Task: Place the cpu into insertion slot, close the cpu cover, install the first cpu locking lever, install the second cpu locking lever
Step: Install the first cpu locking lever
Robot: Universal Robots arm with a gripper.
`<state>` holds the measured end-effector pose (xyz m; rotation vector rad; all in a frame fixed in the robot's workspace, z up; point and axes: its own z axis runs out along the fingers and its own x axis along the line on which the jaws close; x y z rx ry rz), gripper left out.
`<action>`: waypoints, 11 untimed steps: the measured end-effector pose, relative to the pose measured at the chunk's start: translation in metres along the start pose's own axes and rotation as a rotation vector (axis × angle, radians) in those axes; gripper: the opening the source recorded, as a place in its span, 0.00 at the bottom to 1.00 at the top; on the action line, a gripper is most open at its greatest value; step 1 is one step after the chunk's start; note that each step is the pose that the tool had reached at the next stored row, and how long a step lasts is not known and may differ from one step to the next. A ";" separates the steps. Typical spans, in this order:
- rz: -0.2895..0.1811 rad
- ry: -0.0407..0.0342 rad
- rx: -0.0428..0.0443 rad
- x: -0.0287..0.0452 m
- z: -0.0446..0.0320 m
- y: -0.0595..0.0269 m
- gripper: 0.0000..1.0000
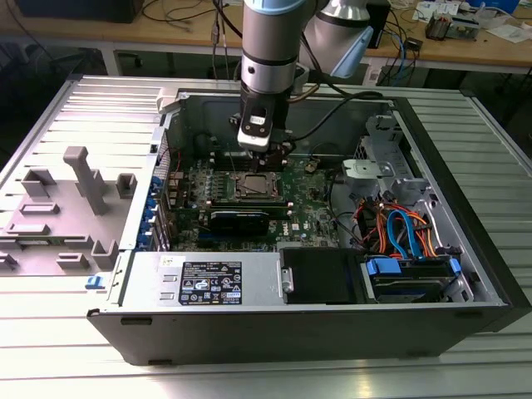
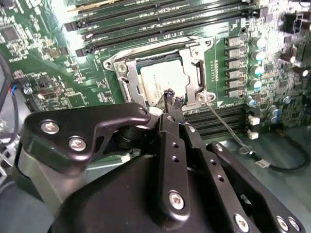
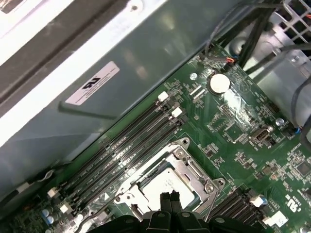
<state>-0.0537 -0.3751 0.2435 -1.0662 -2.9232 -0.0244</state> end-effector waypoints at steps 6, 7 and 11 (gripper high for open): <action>-0.029 0.0002 0.0006 0.0008 -0.0106 -0.0002 0.11; -0.037 0.0002 0.0010 0.0008 -0.0106 -0.0003 0.11; -0.122 0.0005 0.0041 0.0009 -0.0107 -0.0004 0.11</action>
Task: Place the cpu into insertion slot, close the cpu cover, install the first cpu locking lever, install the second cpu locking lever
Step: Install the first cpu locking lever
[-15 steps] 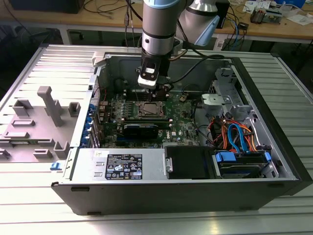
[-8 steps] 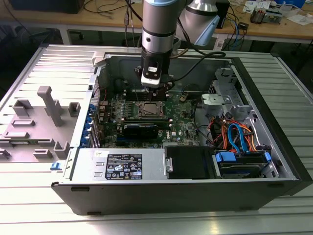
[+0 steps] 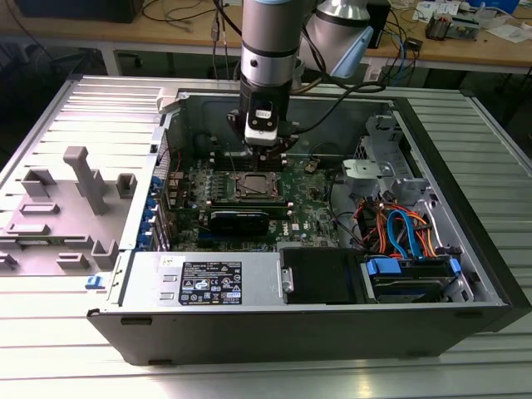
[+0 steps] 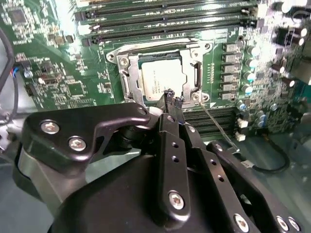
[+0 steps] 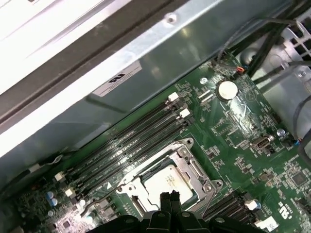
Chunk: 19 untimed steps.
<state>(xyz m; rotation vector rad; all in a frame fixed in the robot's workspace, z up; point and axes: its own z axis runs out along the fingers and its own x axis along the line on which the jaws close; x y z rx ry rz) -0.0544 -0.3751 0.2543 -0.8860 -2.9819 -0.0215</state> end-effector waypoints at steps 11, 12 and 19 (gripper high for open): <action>-0.258 0.0012 0.0086 0.0000 0.0000 0.0000 0.11; -0.269 0.0013 0.0090 0.0000 0.0000 0.0000 0.11; -0.281 0.0013 0.0093 0.0069 0.0002 -0.0045 0.11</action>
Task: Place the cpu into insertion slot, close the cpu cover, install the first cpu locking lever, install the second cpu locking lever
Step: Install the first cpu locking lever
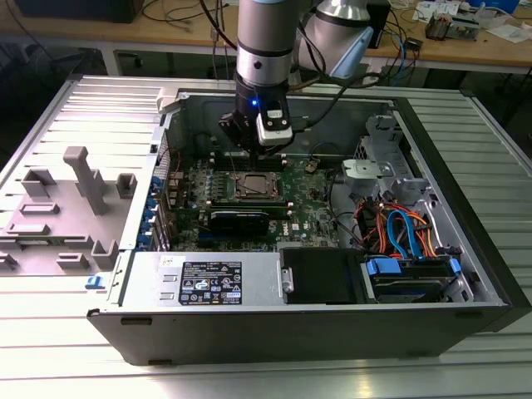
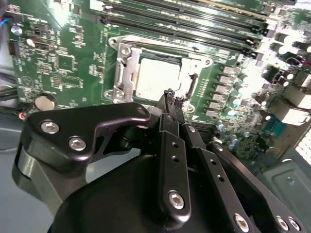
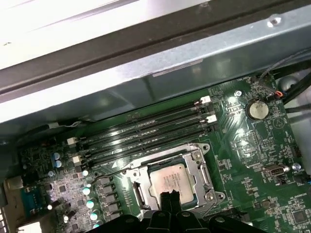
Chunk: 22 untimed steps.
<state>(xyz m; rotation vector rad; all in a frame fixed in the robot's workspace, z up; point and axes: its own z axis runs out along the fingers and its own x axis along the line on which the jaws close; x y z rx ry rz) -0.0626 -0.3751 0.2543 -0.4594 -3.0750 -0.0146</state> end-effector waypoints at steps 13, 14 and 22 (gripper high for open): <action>-0.094 -0.0370 -0.0120 0.0146 0.0008 -0.0045 0.11; -0.129 -0.0363 -0.0125 0.0146 0.0009 -0.0045 0.11; -0.258 -0.0337 -0.0148 0.0222 0.0020 -0.0068 0.11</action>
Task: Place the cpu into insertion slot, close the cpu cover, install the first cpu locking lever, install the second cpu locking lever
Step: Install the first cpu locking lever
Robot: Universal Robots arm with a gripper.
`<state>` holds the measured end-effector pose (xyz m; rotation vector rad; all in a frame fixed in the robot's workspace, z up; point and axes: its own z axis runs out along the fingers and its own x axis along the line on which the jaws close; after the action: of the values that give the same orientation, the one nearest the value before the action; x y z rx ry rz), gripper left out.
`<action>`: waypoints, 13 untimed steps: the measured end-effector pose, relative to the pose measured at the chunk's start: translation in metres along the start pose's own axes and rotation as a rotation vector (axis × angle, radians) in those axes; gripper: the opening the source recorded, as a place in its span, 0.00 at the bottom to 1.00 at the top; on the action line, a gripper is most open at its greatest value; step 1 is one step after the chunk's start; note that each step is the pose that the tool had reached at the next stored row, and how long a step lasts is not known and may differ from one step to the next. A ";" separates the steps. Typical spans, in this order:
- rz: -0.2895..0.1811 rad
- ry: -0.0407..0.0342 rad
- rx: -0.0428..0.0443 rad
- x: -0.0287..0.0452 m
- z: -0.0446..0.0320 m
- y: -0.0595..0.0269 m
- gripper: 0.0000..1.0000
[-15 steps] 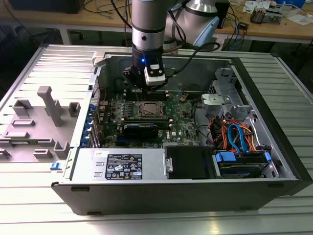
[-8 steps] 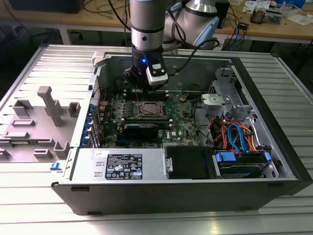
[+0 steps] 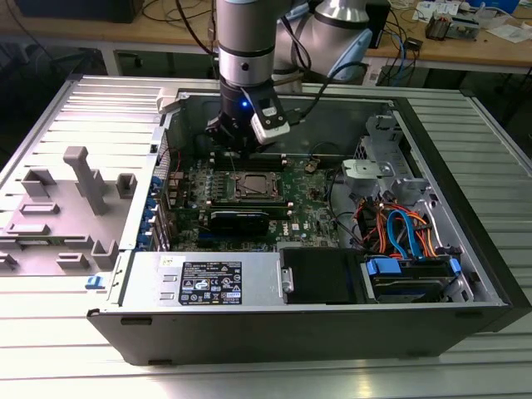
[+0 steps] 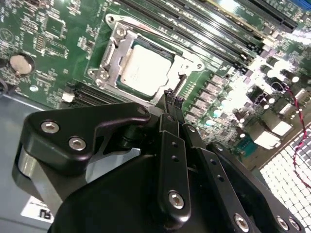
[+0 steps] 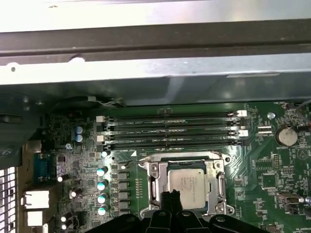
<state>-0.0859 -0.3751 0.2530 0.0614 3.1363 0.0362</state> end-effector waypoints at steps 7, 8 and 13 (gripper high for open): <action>-0.004 -0.0002 -0.0001 0.0261 0.0000 -0.0010 0.11; -0.004 -0.0002 -0.0002 0.0282 0.0000 -0.0011 0.11; -0.005 -0.0001 -0.0003 0.0324 0.0000 -0.0013 0.11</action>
<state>-0.1183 -0.3751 0.2529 0.0534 3.1363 0.0367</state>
